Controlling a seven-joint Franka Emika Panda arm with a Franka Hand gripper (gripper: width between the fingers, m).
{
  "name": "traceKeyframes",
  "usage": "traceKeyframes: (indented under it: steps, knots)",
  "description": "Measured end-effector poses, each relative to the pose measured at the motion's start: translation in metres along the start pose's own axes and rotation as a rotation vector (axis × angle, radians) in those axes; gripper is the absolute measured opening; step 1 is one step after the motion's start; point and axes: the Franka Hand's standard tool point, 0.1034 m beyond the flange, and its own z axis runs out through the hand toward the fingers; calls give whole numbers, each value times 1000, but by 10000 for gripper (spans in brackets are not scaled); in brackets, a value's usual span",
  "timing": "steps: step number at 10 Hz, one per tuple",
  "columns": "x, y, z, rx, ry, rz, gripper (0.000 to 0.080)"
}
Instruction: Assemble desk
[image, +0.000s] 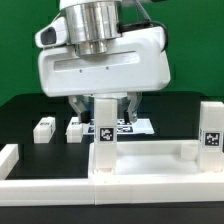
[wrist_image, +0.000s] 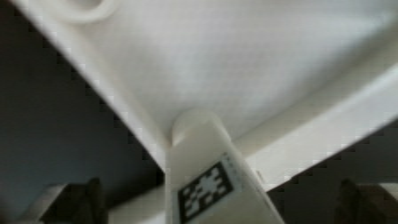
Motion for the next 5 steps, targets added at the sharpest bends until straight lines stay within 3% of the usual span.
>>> traceKeyframes:
  steps: [1, 2, 5]
  knots:
    - [2, -1, -3, -20, -5, -159, 649]
    - [4, -1, -5, -18, -15, -246, 649]
    - [5, 1, -5, -16, -10, -162, 623]
